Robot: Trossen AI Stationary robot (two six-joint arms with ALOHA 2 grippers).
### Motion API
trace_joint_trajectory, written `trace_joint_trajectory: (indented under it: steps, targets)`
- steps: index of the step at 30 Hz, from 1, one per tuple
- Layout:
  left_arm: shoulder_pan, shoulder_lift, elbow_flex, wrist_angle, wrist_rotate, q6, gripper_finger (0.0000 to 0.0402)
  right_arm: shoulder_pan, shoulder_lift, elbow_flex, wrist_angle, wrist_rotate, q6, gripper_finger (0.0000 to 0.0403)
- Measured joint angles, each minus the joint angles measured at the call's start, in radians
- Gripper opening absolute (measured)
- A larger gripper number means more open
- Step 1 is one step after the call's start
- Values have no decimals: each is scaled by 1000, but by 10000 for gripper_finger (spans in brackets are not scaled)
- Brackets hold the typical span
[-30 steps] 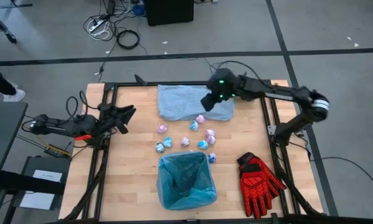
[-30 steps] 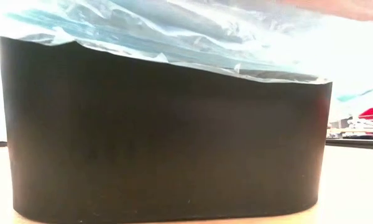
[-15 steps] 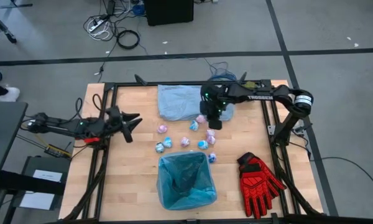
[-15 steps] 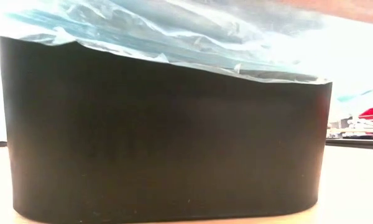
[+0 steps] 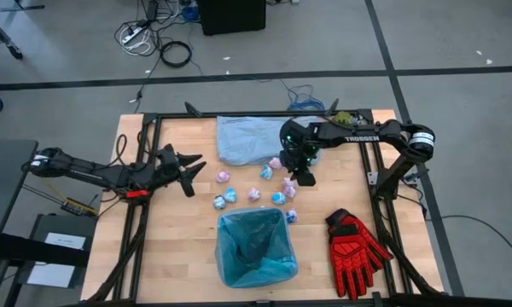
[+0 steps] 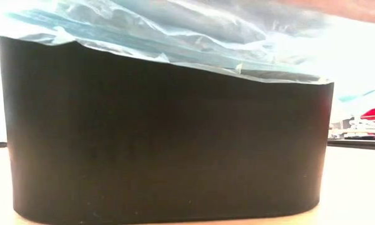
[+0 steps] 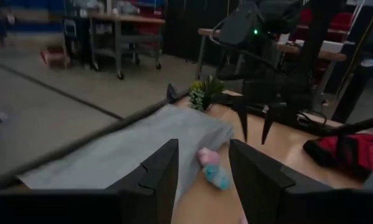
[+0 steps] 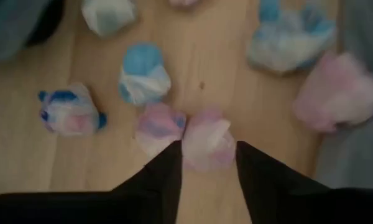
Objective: Place trash/remove bag and relplace
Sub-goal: Put the pink crumbled trash bag into the trash bin
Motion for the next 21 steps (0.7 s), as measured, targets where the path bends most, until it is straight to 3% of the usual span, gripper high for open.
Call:
trace_joint_trajectory:
  steps: [5, 10, 17, 21]
  targets:
    - [0, 49, 0, 65, 4, -20, 152, 6, 0, -72, 98, 7, 12, 202]
    - [0, 60, 0, 21, 4, -30, 152, 11, 7, -135, 184, 15, 45, 211]
    - [0, 59, 0, 13, 5, -152, 152, 18, 8, -183, 241, 30, 80, 196]
    - [0, 59, 0, 47, 5, -158, 152, 19, 8, -206, 264, 47, 107, 161]
